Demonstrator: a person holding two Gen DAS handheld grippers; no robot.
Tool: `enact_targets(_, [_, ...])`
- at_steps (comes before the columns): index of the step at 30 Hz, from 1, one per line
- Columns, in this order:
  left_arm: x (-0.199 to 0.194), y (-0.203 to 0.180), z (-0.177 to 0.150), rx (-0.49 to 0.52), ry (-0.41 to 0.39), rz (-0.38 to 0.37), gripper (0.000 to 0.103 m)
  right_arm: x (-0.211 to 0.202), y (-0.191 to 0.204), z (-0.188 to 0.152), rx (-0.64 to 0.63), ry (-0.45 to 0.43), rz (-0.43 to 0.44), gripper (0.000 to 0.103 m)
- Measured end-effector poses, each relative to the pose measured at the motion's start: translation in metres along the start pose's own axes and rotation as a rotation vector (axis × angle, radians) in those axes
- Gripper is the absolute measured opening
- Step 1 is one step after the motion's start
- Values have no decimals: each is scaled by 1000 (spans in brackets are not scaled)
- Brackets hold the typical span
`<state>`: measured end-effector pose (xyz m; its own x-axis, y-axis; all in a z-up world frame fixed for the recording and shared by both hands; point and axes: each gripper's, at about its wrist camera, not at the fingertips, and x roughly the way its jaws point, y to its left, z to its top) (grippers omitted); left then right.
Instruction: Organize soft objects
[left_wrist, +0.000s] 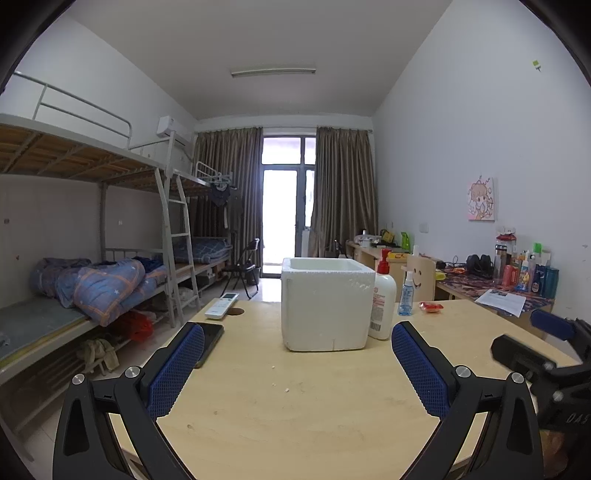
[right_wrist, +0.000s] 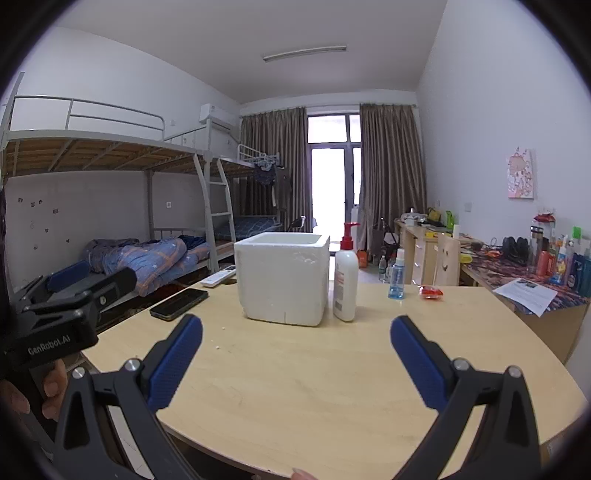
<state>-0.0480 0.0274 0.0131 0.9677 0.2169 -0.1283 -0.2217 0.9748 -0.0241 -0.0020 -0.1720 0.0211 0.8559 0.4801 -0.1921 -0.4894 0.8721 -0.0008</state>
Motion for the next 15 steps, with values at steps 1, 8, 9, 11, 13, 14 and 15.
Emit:
enact_targets(1, [1, 0, -2, 3, 0, 4, 102, -1, -1, -1, 5, -6, -4, 103])
enact_targets(8, [10, 0, -15, 3, 23, 10, 102, 2, -2, -9, 9, -27, -39, 103])
enact_targets(9, [11, 1, -18, 0, 24, 12, 102, 2, -1, -11, 5, -30, -42, 103])
enact_targets(11, [14, 2, -23, -1, 29, 15, 102, 3, 1, -15, -5, -44, -59, 103])
enact_targets(13, [14, 3, -28, -6, 32, 14, 102, 3, 0, -18, -8, -54, -66, 103])
enact_targets(14, [15, 4, -30, -12, 33, 13, 102, 3, 0, -21, -8, -61, -68, 103])
enact_targets(15, [16, 4, -32, -15, 34, 13, 102, 3, 0, -22, -6, -64, -68, 103])
